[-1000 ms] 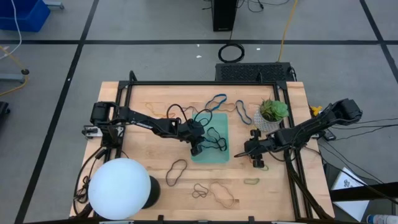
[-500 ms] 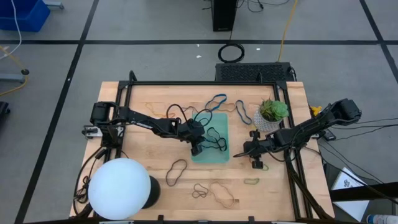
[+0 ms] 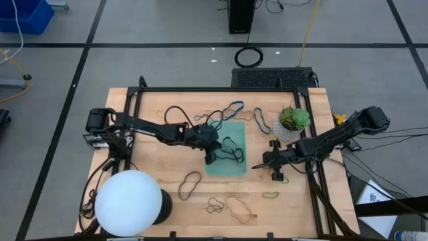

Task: Pick and place rubber bands into bin
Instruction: Put the red rubber band into the green bin

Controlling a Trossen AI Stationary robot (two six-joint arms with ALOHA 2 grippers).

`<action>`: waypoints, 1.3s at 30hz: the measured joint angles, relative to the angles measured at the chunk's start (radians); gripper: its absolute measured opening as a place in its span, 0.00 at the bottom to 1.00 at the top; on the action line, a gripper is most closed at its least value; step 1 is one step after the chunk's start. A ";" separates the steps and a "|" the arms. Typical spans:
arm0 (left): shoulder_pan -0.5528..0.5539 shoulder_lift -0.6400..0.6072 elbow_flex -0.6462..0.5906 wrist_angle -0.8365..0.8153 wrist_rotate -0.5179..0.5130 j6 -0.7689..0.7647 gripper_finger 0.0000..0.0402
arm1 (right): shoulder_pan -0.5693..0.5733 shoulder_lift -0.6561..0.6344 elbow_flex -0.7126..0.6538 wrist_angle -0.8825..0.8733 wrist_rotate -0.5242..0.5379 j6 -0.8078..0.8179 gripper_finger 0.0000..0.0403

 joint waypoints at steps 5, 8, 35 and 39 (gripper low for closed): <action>-0.012 -0.009 0.000 -0.001 -0.001 -0.001 0.12 | 0.000 -0.089 0.000 0.003 0.080 0.019 0.00; -0.014 -0.008 0.000 -0.001 0.000 -0.001 0.12 | -0.001 -0.148 0.000 0.003 0.127 0.022 0.00; -0.015 -0.008 0.000 -0.163 0.013 -0.009 0.12 | -0.103 -0.260 0.293 0.366 0.203 -0.564 0.00; -0.015 -0.024 0.000 -0.174 0.051 -0.009 0.12 | -0.147 -0.191 0.309 0.389 0.142 -0.569 0.00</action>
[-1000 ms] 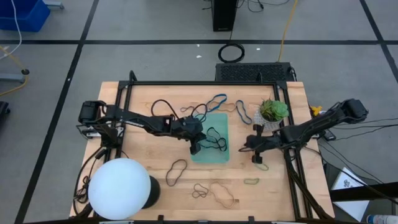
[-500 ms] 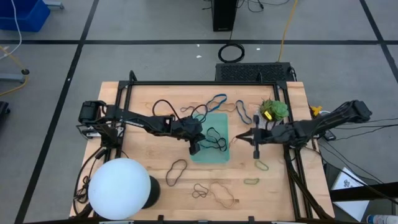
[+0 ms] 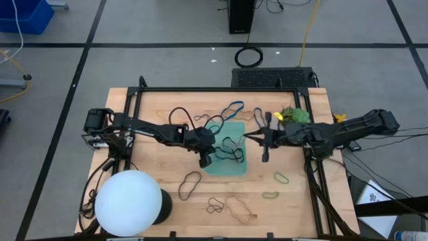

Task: Pick and place rubber bands into bin
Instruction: Put the red rubber band into the green bin

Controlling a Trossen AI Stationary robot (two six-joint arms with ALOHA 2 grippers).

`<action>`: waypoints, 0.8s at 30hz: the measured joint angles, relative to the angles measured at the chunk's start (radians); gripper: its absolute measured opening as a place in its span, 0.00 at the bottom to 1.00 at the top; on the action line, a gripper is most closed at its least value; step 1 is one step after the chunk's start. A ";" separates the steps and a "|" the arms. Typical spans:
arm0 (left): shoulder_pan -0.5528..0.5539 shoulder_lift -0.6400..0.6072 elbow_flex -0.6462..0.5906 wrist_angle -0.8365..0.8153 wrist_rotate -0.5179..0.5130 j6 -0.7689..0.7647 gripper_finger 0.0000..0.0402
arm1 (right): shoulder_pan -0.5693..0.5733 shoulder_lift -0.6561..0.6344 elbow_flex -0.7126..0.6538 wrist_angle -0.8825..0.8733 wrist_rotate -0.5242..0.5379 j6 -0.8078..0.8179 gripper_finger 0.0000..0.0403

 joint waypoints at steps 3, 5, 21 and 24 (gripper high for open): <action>0.000 -0.032 0.000 -0.016 0.003 0.000 0.12 | -0.031 0.071 0.000 0.034 -0.086 0.033 0.00; -0.001 -0.054 0.000 -0.035 0.003 0.000 0.12 | -0.047 0.124 0.000 0.046 -0.120 0.043 0.00; -0.037 -0.089 0.000 -0.059 -0.032 0.010 0.12 | -0.059 0.498 0.000 0.056 -0.119 0.099 0.00; -0.037 -0.089 0.000 -0.059 -0.032 0.010 0.12 | -0.059 0.537 0.000 0.080 -0.119 0.122 0.00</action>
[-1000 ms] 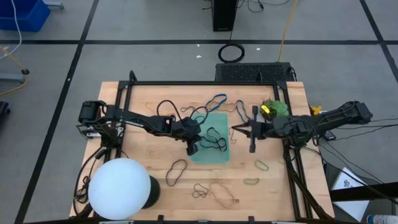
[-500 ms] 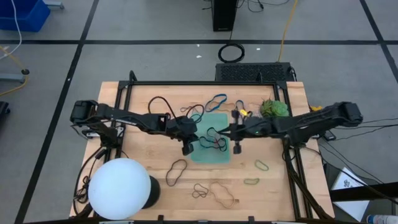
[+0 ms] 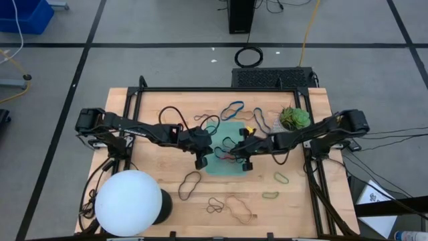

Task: Pick and place rubber bands into bin
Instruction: Put the red rubber band into the green bin, then put the black rubber band into the green bin

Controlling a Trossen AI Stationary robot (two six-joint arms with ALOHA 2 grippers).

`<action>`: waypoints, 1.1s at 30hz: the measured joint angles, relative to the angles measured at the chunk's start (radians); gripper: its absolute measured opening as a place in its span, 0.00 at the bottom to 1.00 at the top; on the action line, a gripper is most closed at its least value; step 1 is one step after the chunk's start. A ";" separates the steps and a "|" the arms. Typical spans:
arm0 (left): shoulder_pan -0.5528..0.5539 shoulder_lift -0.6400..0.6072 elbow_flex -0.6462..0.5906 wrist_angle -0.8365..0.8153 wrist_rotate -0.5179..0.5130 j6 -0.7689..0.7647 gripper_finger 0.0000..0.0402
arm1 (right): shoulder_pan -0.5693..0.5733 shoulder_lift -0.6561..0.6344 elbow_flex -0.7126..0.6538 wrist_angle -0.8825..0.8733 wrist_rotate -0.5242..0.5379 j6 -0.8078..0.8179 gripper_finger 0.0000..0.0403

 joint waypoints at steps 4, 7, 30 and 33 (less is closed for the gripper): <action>0.000 0.000 0.000 0.000 0.000 0.001 0.12 | 0.000 0.025 0.000 0.005 0.000 0.014 0.00; 0.000 0.000 0.000 -0.001 0.000 0.002 0.12 | 0.000 0.029 0.000 0.009 0.000 0.014 0.00; 0.000 0.000 0.000 -0.001 -0.002 0.001 0.12 | 0.000 0.028 0.000 0.008 0.002 0.031 0.18; 0.000 0.000 0.000 -0.001 -0.002 0.001 0.12 | 0.000 0.017 0.000 -0.005 0.002 0.031 0.22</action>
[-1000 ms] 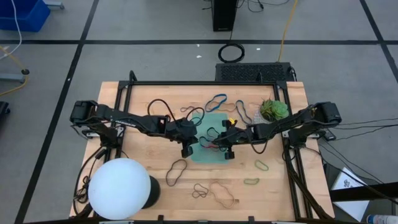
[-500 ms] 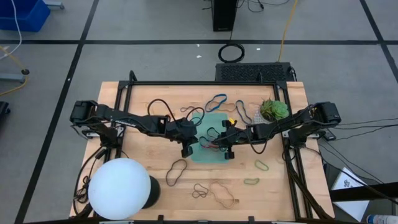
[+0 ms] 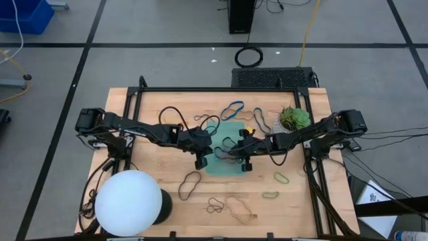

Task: Pick and place rubber bands into bin
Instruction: Put the black rubber band into the green bin

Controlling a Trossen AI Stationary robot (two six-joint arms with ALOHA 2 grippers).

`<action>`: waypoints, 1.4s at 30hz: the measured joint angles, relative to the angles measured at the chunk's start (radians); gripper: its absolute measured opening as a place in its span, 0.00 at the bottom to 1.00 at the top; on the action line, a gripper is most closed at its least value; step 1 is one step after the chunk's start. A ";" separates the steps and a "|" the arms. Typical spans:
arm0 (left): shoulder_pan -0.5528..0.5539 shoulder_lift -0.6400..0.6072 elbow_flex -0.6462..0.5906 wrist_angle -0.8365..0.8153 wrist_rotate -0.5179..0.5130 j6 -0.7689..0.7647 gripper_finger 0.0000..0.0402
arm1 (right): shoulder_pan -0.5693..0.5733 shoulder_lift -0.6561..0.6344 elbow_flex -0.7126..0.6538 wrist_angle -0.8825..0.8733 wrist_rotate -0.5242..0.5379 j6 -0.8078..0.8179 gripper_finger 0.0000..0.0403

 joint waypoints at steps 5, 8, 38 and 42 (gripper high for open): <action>-0.004 0.000 0.000 -0.005 0.002 0.002 0.12 | 0.017 -0.075 0.000 -0.074 0.000 0.027 0.25; -0.004 0.000 0.000 -0.011 0.002 0.005 0.12 | 0.032 -0.147 0.000 -0.151 0.000 0.051 0.25; -0.003 0.000 0.000 -0.091 0.093 0.062 0.12 | 0.088 -0.470 -0.221 -0.143 0.084 0.069 0.25; -0.003 0.000 0.000 -0.082 0.089 0.060 0.12 | 0.087 -0.470 -0.221 -0.143 0.084 0.068 0.25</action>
